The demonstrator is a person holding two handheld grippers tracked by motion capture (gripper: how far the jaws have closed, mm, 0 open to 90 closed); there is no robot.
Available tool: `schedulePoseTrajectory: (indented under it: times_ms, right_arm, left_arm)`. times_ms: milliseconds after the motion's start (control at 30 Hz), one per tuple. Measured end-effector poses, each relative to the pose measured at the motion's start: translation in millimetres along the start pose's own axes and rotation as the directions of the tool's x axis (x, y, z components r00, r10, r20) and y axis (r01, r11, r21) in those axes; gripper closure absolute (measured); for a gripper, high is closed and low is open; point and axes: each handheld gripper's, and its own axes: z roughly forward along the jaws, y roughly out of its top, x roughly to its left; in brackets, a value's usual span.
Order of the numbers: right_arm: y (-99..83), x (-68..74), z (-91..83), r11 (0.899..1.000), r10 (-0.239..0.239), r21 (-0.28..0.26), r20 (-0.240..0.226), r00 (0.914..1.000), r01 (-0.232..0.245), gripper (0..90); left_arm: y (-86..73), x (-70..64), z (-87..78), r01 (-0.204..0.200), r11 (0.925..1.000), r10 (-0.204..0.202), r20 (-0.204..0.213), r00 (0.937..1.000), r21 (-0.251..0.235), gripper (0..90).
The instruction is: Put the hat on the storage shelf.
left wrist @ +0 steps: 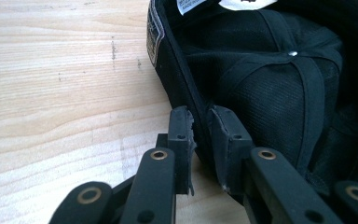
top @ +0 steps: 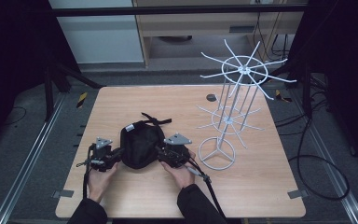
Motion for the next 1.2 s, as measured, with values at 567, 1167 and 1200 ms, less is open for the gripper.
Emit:
schedulePoseTrajectory:
  times_ms: [567, 1167, 1200]
  right_arm:
    - [4.6, 0.0, 2.6, 1.000, 0.020, 0.024, -0.003, 0.9998, -0.020, 51.3]
    - [8.7, 2.8, 5.9, 0.999, 0.046, -0.004, -0.014, 0.9989, -0.046, 44.3]
    - [8.8, 4.2, 7.3, 0.999, 0.036, 0.007, -0.005, 0.9993, -0.036, 44.4]
  left_arm:
    - [-6.8, -3.4, -10.2, -0.005, 1.0000, 0.005, 0.027, 0.9996, 0.000, 77.4]
    - [-8.8, -8.8, -14.5, -0.020, 0.9998, 0.021, 0.059, 0.9980, -0.005, 78.7]
    - [-9.0, -9.6, -14.7, -0.026, 0.9996, 0.026, 0.060, 0.9978, -0.005, 79.0]
